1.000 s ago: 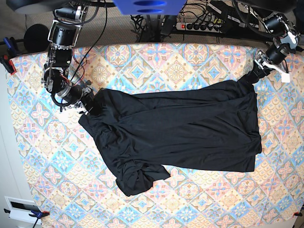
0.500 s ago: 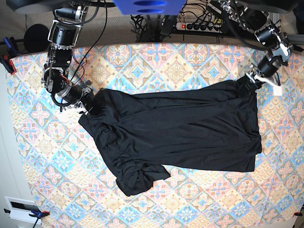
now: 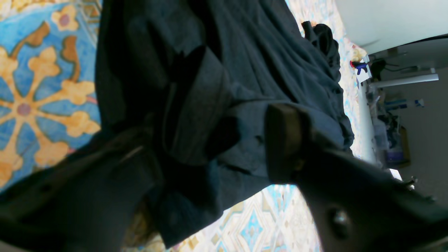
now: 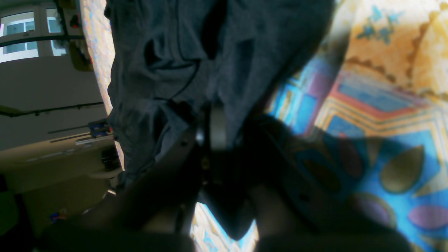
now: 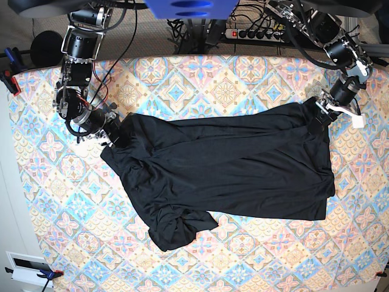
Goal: Layout the t-shirt on the table in an organized manner, then fold the t-shirt properly
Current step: 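Hold the shirt shoulders with both grippers and pull them apart, then drag the held shoulders with both grippers away from the hem to straighten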
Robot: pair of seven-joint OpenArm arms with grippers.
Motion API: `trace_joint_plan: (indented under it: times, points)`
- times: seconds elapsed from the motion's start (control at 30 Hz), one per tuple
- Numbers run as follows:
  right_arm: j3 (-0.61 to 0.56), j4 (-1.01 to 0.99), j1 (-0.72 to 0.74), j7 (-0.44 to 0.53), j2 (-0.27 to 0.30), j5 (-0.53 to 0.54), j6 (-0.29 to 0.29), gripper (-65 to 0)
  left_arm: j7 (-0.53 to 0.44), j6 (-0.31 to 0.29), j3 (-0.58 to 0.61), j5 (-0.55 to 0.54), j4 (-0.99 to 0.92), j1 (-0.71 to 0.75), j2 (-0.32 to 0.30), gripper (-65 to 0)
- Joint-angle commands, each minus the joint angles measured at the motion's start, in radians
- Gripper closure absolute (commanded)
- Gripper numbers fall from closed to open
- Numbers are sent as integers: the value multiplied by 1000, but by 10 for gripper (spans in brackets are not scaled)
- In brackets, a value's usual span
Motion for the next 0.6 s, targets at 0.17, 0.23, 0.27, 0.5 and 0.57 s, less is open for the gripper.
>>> trace_joint_plan:
  times: [0.17, 0.23, 0.27, 0.5, 0.57]
  points:
    - [-15, -21, -10, 21, -21, -5, 10, 0, -29, -6, 2, -18, 14, -2, -18, 0]
    - [-15, -19, -30, 21, -19, -5, 10, 0, -24, -6, 0, 4, 14, 0, -29, -20]
    - [-15, -19, -39, 21, -19, -5, 10, 0, -24, -6, 0, 5, 14, 0, -30, -5]
    - [-14, -19, -72, 21, 4, -4, 10, 0, -24, -6, 3, 31, 17, 61, -86, 0]
    - [-14, -19, -72, 21, 25, -4, 10, 0, -24, -6, 3, 27, 17, 90, -121, 0]
